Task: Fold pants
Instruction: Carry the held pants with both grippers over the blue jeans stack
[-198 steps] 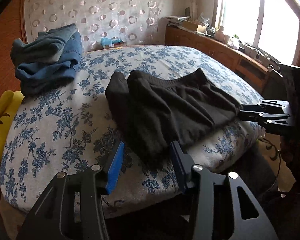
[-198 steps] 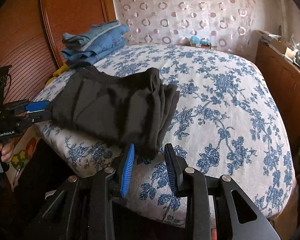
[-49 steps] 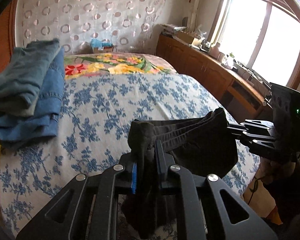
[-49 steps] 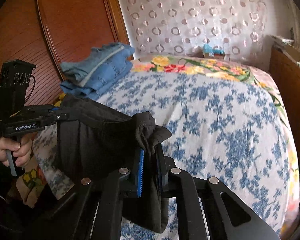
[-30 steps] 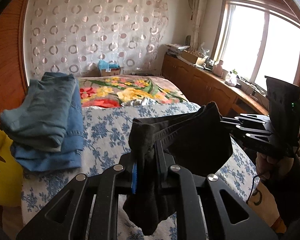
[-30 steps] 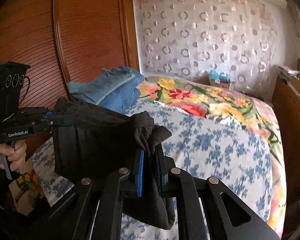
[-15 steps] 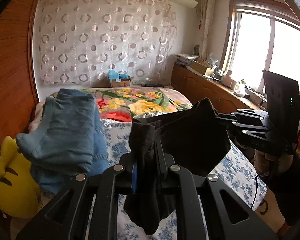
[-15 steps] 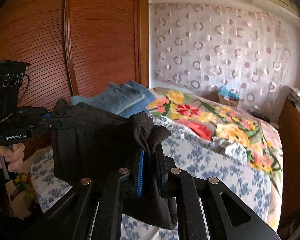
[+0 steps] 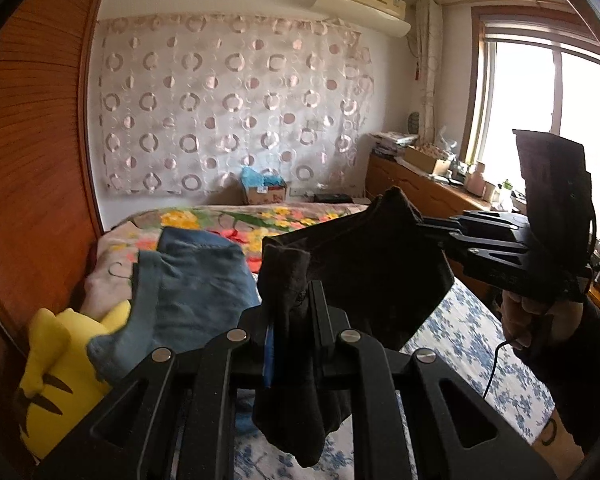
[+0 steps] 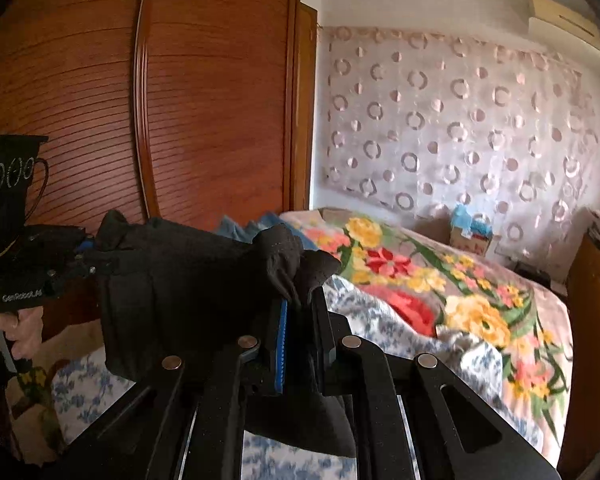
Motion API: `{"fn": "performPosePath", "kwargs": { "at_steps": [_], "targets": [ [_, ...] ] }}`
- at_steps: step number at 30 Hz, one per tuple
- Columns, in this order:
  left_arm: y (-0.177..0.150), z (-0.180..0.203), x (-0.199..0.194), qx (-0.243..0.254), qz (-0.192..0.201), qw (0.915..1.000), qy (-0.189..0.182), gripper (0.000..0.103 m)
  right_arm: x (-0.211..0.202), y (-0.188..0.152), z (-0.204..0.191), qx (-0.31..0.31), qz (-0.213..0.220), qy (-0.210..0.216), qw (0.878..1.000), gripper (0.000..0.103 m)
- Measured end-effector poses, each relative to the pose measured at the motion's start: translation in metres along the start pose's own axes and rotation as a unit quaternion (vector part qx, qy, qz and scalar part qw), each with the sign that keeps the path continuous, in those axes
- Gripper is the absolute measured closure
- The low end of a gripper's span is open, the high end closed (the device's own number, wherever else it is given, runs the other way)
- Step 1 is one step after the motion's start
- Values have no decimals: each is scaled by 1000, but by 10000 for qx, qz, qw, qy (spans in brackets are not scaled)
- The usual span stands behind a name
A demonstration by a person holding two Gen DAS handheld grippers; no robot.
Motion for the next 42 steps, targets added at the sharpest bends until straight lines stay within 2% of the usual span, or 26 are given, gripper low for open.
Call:
{"fn": "performPosePath", "kwargs": {
  "at_steps": [11, 17, 25, 29, 36, 42],
  "targets": [
    [0, -42, 4, -470, 97, 9982, 362, 88, 45, 20, 3, -353, 184, 102, 9992, 93],
    [-11, -55, 4, -741, 103, 9966, 354, 88, 74, 36, 3, -602, 202, 201, 9978, 93],
    [-25, -69, 5, -1082, 106, 9931, 448, 88, 115, 57, 1, -1047, -17, 269, 9941, 92],
    [-32, -74, 6, -1234, 162, 9906, 573, 88, 126, 69, -2, -1157, -51, 461, 9922, 92],
    [-51, -93, 19, -1590, 17, 9834, 869, 88, 152, 78, 6, -1107, -299, 723, 9908, 92],
    [-58, -101, 25, -1730, -102, 9801, 968, 88, 169, 81, 1, -1147, -443, 753, 9895, 92]
  ]
}}
Point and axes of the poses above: each gripper's, at about its wrist camera, not at the fingertips, and x roughly the way its jaws point, z to its right, y to its top, the point moved 8 cm from there along x, roughly the way its jaws point, and after that the axes turned 11 degrees about -z, right-handed, at the moved point
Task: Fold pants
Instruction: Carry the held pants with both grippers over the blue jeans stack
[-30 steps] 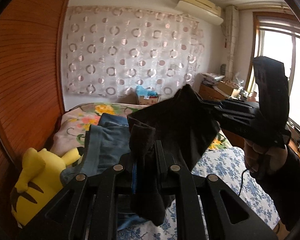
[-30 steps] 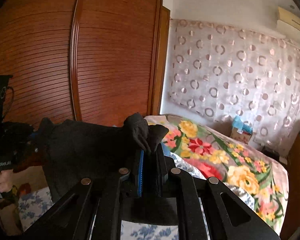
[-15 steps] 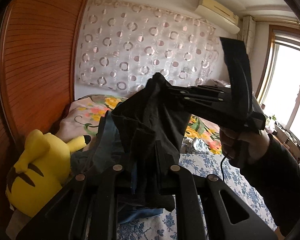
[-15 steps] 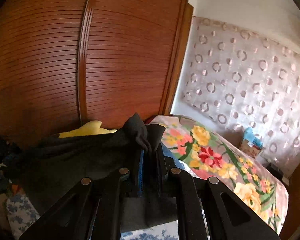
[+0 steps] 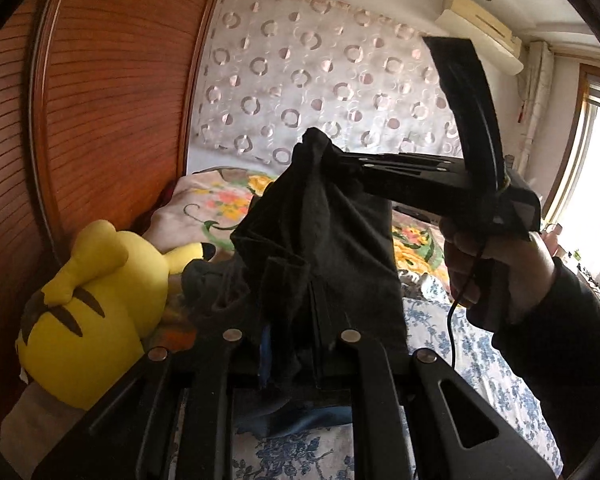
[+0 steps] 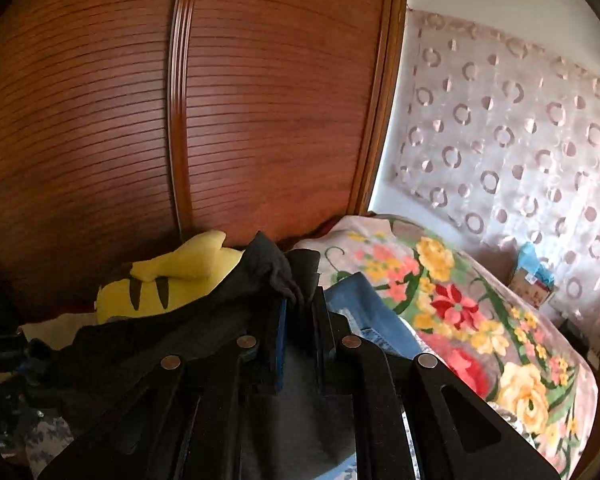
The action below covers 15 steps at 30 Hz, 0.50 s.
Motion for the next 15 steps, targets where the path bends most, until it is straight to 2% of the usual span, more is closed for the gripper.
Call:
{"fn": "performPosePath", "kwargs": {
  "at_steps": [1, 3, 5, 9, 15],
  "targets": [
    [-1, -1, 1, -13, -25, 10000, 34, 87, 3, 1, 1, 27, -33, 17, 10000, 92],
    [-3, -3, 4, -24, -104, 9999, 22, 87, 6, 0, 4, 172, -94, 96, 9998, 78],
    [-4, -4, 6, -34, -124, 9999, 44, 87, 5, 2, 13, 494, -46, 253, 9984, 70],
    [-6, -9, 7, -61, -155, 9998, 102, 84, -7, 1, 32, 730, 108, 320, 9968, 69],
    [-14, -14, 13, -32, -252, 9993, 280, 79, -17, -25, 48, 676, -67, 293, 9973, 69]
  ]
}}
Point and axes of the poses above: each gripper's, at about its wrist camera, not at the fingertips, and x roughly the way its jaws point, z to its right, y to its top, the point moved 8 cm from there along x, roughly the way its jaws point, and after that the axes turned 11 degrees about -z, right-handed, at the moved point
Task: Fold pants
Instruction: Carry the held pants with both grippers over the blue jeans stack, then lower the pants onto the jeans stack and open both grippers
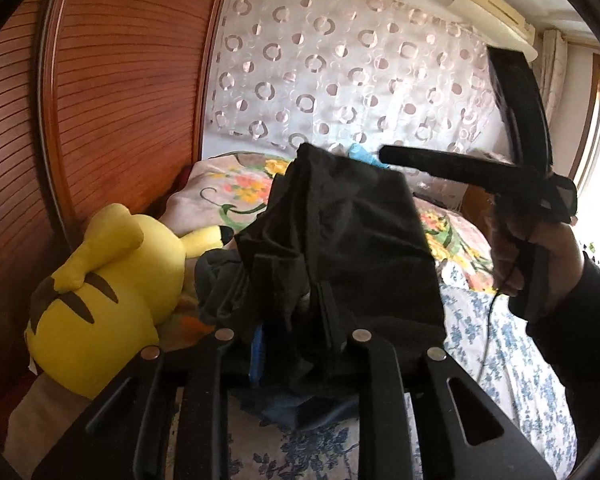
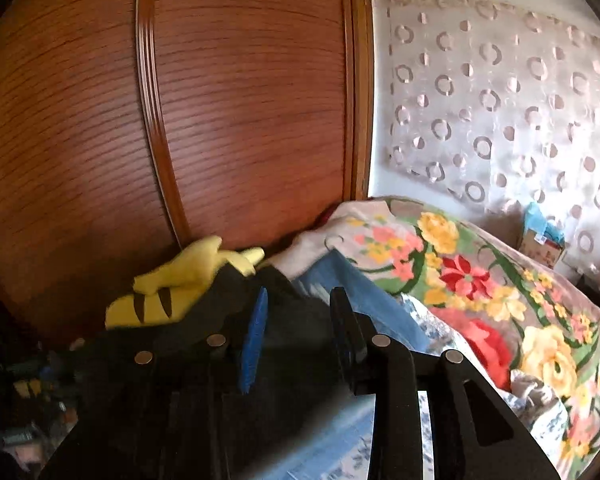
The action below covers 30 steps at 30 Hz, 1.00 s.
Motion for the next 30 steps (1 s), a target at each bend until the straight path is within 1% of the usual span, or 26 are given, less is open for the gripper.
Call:
{"fn": "performPosePath", "kwargs": {
  "at_steps": [4, 7, 10, 13, 16, 21, 24, 26, 30],
  "targets": [
    [-4, -4, 4, 10, -80, 9999, 103, 79, 10, -14, 10, 84, -227, -160, 9996, 69],
    [-6, -6, 4, -7, -117, 9999, 98, 79, 22, -15, 19, 170, -385, -495, 9979, 70],
    [-5, -2, 2, 56, -117, 9998, 116, 79, 29, -9, 16, 320, -426, -455, 9975, 70],
    [-4, 0, -2, 95, -120, 9998, 146, 79, 23, -4, 6, 342, -352, -540, 9973, 69],
    [-3, 0, -8, 148, -75, 9997, 206, 79, 7, -4, -7, 395, -163, -393, 9983, 69],
    [-3, 0, -16, 273, -45, 9990, 348, 77, -17, -22, -31, 381, -25, -146, 9992, 69],
    [-4, 0, -20, 361, -27, 9983, 453, 70, -25, -31, -46, 355, -23, -62, 9993, 69],
    [-5, 1, -22, 418, -15, 9979, 487, 60, -29, -36, -53, 358, -28, -5, 9994, 69],
    [-6, -2, -26, 442, 1, 9981, 423, 45, -36, -50, -55, 435, -40, 64, 9990, 69]
  ]
}}
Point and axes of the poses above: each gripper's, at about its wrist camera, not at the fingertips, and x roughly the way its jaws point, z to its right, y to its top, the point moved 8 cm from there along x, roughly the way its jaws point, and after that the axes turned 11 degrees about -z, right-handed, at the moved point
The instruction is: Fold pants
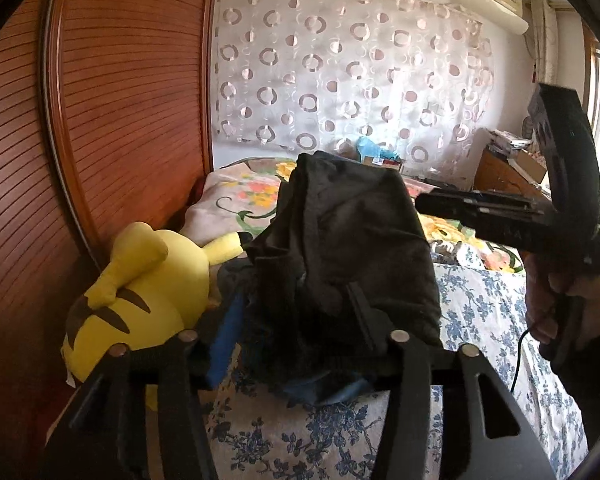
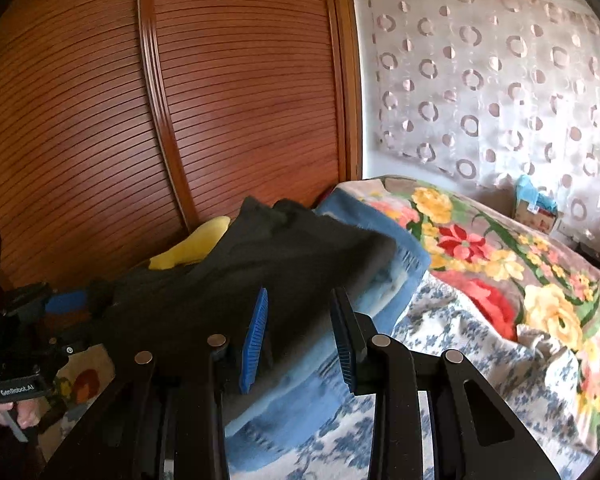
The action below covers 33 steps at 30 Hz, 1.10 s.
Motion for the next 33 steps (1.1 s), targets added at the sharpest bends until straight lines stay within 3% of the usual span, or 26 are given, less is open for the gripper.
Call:
{"fn": "performPosePath", "kwargs": {
  "at_steps": [2, 5, 10, 12, 14, 18, 22, 29, 33],
  "targets": [
    [-1, 2, -4, 16, 43, 10000, -74, 24, -2, -4, 5, 13, -15, -3, 10000, 69],
    [-2, 4, -10, 48, 103, 9999, -124, 17, -9, -9, 3, 10, -28, -28, 10000, 69],
    [-5, 7, -17, 182, 137, 9997, 1, 15, -22, -20, -3, 42, 9, -24, 10000, 68],
    [-6, 8, -20, 222, 146, 9996, 79, 15, -26, -22, -5, 64, 30, -24, 10000, 56],
    [-7, 8, -24, 233, 178, 9995, 70, 15, -30, -25, -8, 96, 51, -24, 9999, 54],
    [-11, 10, -33, 289, 221, 9993, 48, 15, -42, -32, -12, 212, 154, -54, 9996, 32],
    [-16, 13, -44, 330, 289, 9990, -44, 15, -58, -42, -19, 334, 228, -120, 9991, 29],
    [-26, 14, -59, 300, 345, 9989, 116, 15, -89, -66, -36, 435, 259, -338, 9981, 29],
    [-35, 18, -70, 229, 359, 9991, -70, 15, -109, -81, -48, 475, 322, -432, 9974, 29]
  ]
}}
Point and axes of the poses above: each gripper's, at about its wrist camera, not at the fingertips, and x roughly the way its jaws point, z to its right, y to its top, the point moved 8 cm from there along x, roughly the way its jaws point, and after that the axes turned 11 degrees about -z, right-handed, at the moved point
